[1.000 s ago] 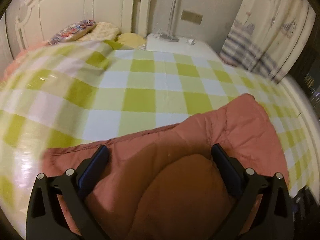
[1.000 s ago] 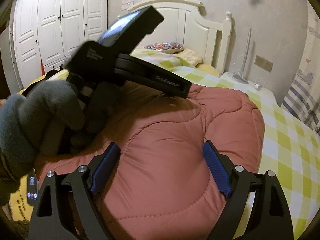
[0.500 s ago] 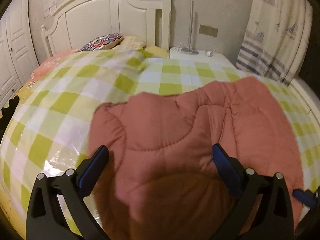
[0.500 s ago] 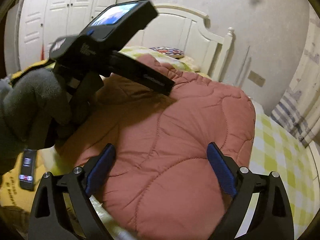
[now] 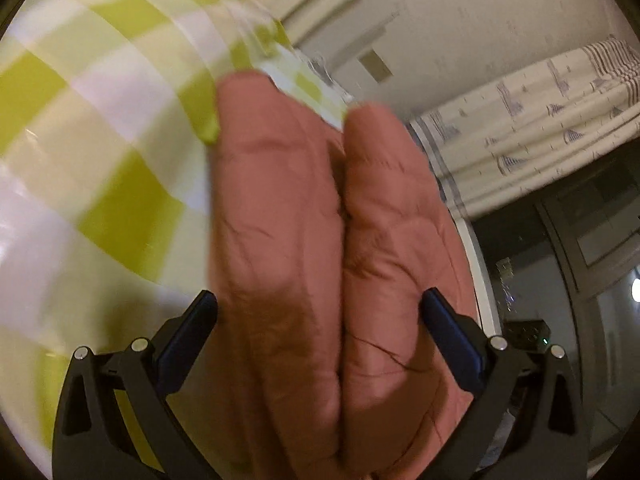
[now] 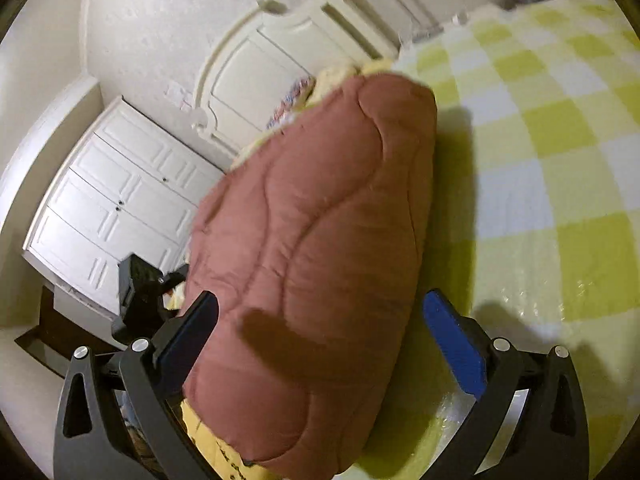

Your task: Fold large clothes

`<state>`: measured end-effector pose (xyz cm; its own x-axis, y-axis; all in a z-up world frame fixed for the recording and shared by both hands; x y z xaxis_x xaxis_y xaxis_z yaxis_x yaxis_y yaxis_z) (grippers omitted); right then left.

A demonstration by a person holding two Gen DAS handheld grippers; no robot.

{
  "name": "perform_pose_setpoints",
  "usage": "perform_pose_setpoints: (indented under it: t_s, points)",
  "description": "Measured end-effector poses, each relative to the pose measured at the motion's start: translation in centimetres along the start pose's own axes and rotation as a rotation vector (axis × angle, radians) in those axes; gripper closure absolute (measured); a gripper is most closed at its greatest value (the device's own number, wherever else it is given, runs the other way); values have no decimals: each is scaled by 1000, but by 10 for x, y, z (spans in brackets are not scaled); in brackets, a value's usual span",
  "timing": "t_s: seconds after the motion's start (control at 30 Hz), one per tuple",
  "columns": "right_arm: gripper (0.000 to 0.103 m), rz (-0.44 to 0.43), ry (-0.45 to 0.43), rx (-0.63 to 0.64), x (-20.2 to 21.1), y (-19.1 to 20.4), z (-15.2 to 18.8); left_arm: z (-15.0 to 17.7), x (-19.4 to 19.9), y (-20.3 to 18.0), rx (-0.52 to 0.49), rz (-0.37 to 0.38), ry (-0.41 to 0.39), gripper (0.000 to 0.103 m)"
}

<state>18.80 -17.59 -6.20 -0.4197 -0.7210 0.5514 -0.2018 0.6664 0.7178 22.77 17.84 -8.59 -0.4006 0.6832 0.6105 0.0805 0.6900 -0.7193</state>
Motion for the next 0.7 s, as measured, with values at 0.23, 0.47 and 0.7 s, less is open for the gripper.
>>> perform_pose_setpoints:
  t_s: [0.23,0.47,0.7]
  points:
    - [4,-49,83,-12,-29,0,4,10,-17,6,-27,-1,-12,2]
    - [4,-45,92,9,-38,0,3,10,-23,4,-49,0,16,2]
    - [22,43,-68,168,-23,20,13,17,-28,-22,-114,80,-41,41]
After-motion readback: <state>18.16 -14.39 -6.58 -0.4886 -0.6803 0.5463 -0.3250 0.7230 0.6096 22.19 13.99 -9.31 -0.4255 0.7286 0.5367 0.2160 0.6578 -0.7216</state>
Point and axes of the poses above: each gripper's, at about its wrist camera, not at the fingertips, and x roughly against the way its jaws point, y to its left, z to its underside, the point moved 3 cm from there along -x, roughly the way its jaws point, and after that the axes turned 6 degrees about y, right-handed, at the moved point
